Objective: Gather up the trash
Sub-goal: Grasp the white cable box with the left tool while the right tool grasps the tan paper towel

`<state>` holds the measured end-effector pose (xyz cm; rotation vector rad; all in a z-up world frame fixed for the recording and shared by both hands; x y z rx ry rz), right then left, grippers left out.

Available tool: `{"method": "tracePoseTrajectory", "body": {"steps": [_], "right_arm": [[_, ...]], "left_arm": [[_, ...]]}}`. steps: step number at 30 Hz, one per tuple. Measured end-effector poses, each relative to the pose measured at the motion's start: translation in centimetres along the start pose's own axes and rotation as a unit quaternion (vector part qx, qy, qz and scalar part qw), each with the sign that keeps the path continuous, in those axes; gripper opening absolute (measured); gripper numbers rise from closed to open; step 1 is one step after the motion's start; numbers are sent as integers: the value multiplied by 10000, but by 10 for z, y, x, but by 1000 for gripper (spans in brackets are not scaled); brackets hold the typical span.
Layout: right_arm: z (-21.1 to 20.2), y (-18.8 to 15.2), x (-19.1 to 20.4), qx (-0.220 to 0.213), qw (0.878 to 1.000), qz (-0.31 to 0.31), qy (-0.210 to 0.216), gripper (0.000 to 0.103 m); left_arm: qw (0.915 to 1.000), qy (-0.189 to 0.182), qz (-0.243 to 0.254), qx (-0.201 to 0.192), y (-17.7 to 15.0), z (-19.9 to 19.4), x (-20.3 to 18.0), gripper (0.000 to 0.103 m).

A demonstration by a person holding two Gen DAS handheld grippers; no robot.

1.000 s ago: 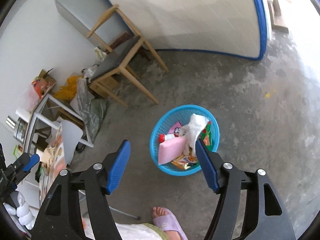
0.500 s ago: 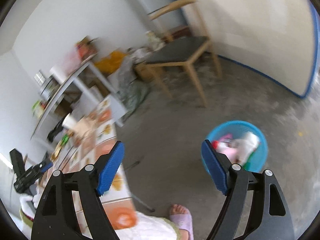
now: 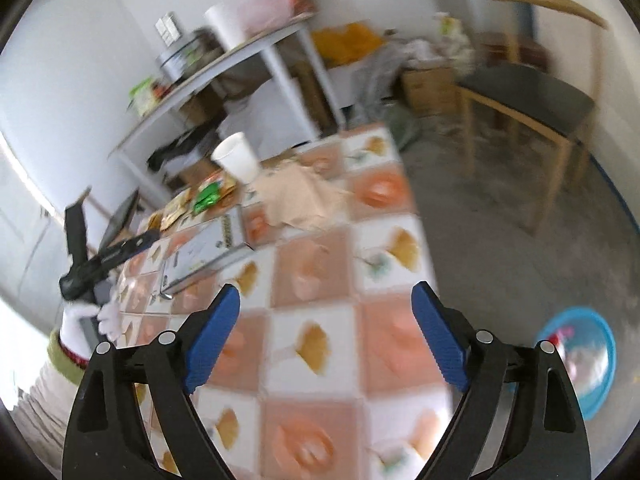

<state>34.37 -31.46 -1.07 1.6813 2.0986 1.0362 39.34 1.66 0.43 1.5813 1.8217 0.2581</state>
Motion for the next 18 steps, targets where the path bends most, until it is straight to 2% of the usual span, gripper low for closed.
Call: {"method": "tracePoseTrajectory", "body": {"steps": [2, 5, 9, 12, 15, 17, 18], "right_arm": [[28, 19, 11, 116, 9996, -238, -101, 85], [69, 40, 16, 278, 9988, -380, -159, 85], [124, 60, 23, 537, 9952, -716, -399, 85], [146, 64, 24, 685, 9906, -972, -674, 81], [168, 60, 20, 931, 9868, -1003, -863, 66], [175, 53, 14, 1052, 9856, -961, -906, 45], [175, 51, 13, 1028, 9853, -970, -958, 43]], "left_arm": [[10000, 88, -7, 18, 10, 17, 3, 69], [9998, 31, -58, 185, 18, 39, 5, 69], [9987, -181, 59, 483, 11, 55, 1, 69], [9972, -218, 228, 674, 0, 60, -2, 69], [9963, -181, 450, 707, -11, 60, -3, 69], [9963, -214, 486, 669, -13, 58, -3, 69], [9962, -224, 486, 682, -14, 57, -2, 69]]}}
Point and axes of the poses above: each gripper's, at about its wrist camera, not at the fingertips, and z roughly the way its jaws point, x to its left, y to its top, the point moved 3 cm from there along z, roughly the way its jaws point, and after that the axes turned 13 degrees about -z, right-handed, at the moved point
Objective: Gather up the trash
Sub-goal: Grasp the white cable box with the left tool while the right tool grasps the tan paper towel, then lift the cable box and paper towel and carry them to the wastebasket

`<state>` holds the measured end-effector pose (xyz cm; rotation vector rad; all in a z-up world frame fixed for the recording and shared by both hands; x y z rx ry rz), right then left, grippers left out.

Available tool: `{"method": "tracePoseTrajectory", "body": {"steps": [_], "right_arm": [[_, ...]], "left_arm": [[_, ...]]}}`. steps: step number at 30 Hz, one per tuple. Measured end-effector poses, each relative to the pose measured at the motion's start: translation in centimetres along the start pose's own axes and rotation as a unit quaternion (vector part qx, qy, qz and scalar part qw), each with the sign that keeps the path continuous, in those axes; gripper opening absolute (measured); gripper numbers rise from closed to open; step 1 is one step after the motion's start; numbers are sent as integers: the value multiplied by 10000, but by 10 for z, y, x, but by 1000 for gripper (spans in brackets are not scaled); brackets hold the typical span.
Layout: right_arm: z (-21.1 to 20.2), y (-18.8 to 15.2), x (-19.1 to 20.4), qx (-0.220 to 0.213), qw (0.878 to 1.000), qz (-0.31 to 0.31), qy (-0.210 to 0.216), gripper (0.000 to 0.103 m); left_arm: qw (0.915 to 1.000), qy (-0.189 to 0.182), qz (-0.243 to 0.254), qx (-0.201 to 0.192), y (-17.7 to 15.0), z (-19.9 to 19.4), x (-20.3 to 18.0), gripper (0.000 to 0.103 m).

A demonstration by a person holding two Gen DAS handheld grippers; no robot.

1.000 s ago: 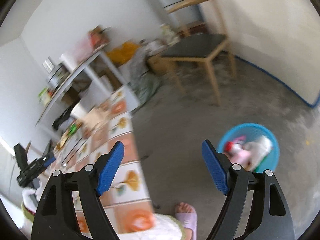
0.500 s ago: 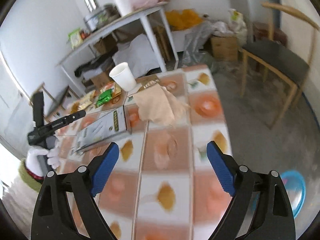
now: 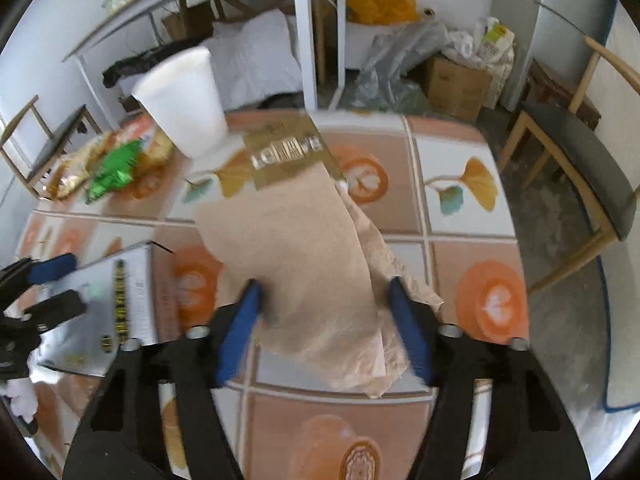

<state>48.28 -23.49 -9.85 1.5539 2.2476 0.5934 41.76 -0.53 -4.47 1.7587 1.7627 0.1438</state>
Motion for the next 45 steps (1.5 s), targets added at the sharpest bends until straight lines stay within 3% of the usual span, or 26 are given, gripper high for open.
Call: {"method": "tracePoseTrajectory", "body": {"steps": [2, 3, 5, 12, 22, 29, 39, 42, 45], "right_arm": [[-6, -5, 0, -90, 10000, 4, -25, 16], [-10, -8, -1, -86, 10000, 48, -16, 10], [-16, -12, 0, -122, 9999, 61, -60, 6], [-49, -43, 6, -272, 9995, 146, 5, 5], [-75, -84, 67, -137, 9958, 55, 903, 5], [-97, -122, 103, -212, 9887, 188, 1470, 4], [-131, -191, 128, -191, 9703, 763, 2288, 4], [-140, -202, 133, -185, 9708, 764, 2268, 4], [-151, -207, 126, -282, 9815, 768, 1732, 4]], "left_arm": [[10000, 20, -10, 7, 0, 0, 0, 69], [10000, 36, -10, 6, -2, -1, -1, 69], [10000, 45, 2, 8, -4, -2, -3, 69], [9999, 107, 101, -55, -29, -13, -12, 69], [9996, 118, 172, 192, -97, -42, -43, 69], [9987, -178, 39, 472, -151, -66, -61, 69], [9934, -745, -561, 671, -225, -111, -57, 69], [9923, -800, -675, 660, -242, -122, -55, 69], [9923, -670, -867, 576, -242, -128, -51, 73]]}}
Point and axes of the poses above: each gripper's, at about its wrist camera, not at the fingertips, and z roughly the way its jaws point, x to its left, y to its top, the point moved 3 cm from there along z, roughly the way its jaws point, and after that the axes turned 13 degrees about -z, right-handed, at the moved point
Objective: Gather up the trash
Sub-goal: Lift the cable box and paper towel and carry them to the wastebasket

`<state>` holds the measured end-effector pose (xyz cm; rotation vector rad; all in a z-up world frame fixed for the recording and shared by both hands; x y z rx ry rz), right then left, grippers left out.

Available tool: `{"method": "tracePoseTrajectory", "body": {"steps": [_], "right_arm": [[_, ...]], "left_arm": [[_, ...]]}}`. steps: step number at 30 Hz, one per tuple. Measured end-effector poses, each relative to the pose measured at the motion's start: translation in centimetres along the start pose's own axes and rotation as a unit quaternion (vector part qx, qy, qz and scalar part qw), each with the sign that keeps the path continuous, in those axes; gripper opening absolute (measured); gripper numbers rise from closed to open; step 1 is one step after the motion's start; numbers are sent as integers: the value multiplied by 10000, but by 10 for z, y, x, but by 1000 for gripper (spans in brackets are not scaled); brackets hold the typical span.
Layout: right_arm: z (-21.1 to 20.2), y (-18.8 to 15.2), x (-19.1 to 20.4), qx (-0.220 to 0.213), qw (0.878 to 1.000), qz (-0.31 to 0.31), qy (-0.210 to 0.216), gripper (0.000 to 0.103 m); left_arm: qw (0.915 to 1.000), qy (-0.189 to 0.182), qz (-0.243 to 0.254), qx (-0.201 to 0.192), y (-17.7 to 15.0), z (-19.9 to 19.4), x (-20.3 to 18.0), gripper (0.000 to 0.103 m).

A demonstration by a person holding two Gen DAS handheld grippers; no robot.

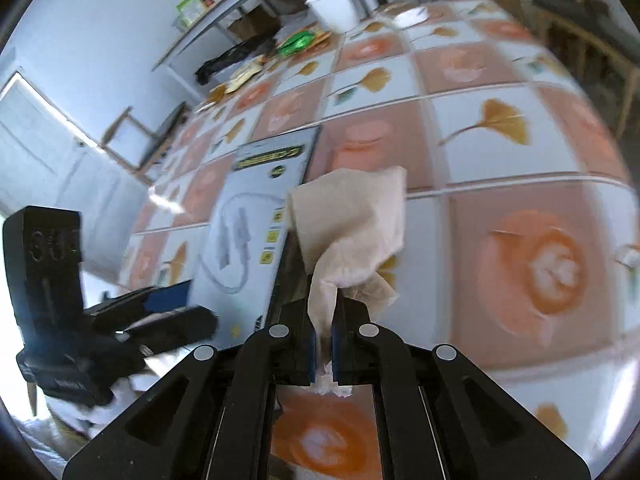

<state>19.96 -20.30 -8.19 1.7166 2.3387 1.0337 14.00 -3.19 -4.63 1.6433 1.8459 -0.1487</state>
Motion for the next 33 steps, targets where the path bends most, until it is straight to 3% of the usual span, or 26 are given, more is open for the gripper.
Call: {"method": "tracePoseTrajectory", "body": {"steps": [5, 9, 12, 15, 19, 27, 30, 33], "right_arm": [[-20, 1, -27, -282, 9968, 325, -669, 5], [-28, -3, -42, -331, 9939, 503, -922, 7], [-32, -8, -47, -352, 9929, 609, -955, 8], [-35, -16, -51, -322, 9924, 661, -986, 8], [-36, -23, -55, -283, 9918, 653, -1060, 8], [-33, -25, -53, -230, 9916, 544, -1147, 10], [-33, -25, -52, -229, 9919, 534, -1126, 13], [-34, -25, -50, -251, 9923, 539, -1084, 23]], "left_arm": [[9995, 157, 51, -261, 9, -1, -13, 74], [9965, 590, 449, -398, 13, 12, -36, 84], [9917, 1016, 605, -500, 13, 26, -45, 88], [9905, 1170, 504, -515, 15, 35, -44, 89], [9901, 1252, 378, -509, 18, 43, -41, 90], [9832, 1517, 776, -658, 14, 55, -48, 96], [9825, 1525, 835, -663, 13, 55, -47, 96], [9831, 1502, 862, -598, 14, 53, -45, 96]]}}
Point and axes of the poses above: each gripper's, at about its wrist camera, not at the fingertips, and z roughly the way its jaws point, x to its left, y to its top, the point moved 3 cm from there along z, roughly the way its jaws point, and after that the axes turned 13 degrees about -z, right-handed, at the moved point
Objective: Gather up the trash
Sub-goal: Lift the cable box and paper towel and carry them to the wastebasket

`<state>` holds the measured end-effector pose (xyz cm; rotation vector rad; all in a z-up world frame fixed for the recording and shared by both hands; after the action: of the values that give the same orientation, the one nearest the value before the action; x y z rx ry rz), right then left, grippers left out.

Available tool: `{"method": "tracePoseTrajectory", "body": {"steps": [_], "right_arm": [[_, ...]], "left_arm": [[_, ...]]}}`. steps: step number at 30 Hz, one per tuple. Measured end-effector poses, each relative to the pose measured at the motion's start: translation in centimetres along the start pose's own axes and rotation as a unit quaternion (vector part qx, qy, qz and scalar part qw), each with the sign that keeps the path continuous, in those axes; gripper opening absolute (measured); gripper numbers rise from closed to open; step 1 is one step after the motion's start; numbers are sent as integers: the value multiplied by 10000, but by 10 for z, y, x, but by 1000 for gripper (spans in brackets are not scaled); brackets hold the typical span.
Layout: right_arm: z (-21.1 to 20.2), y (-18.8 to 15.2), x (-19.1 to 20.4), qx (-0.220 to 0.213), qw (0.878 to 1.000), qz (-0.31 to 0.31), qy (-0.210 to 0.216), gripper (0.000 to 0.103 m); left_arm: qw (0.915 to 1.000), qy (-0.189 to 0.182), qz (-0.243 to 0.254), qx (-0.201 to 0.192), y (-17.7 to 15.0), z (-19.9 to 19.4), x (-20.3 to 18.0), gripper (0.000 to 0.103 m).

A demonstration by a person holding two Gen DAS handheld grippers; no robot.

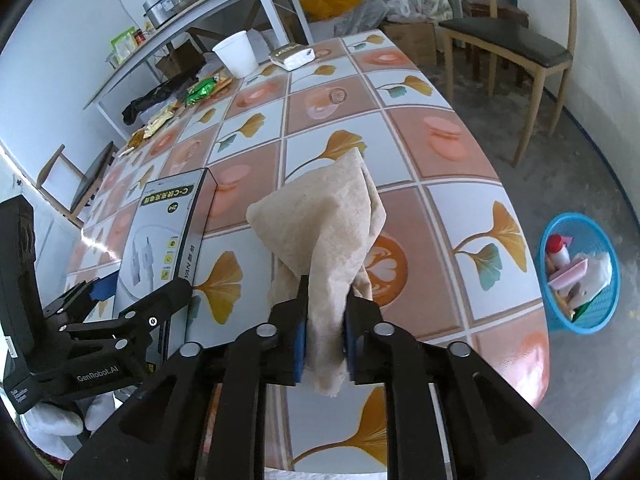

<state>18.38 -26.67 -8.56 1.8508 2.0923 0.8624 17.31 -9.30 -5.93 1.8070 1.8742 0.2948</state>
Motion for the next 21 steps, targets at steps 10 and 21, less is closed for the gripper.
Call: {"method": "tracePoseTrajectory", "body": {"steps": [10, 21], "right_arm": [[-17, 5, -10, -251, 9995, 54, -175, 63], [-4, 8, -2, -57, 9996, -141, -235, 70]], "left_arm": [[9999, -35, 138, -13, -8, -8, 6, 94], [9994, -20, 343, -60, -16, -13, 2, 93]]}}
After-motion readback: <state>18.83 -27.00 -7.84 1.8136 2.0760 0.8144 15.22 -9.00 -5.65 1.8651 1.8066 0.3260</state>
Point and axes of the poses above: each gripper's, at about its wrist camera, not at the fingertips, and z roughly the way its jaws point, x to its left, y to its top, the point moved 3 cm from there along z, roughly the way its jaws point, and after that the axes turned 13 degrees about -z, right-handed, at the moved point
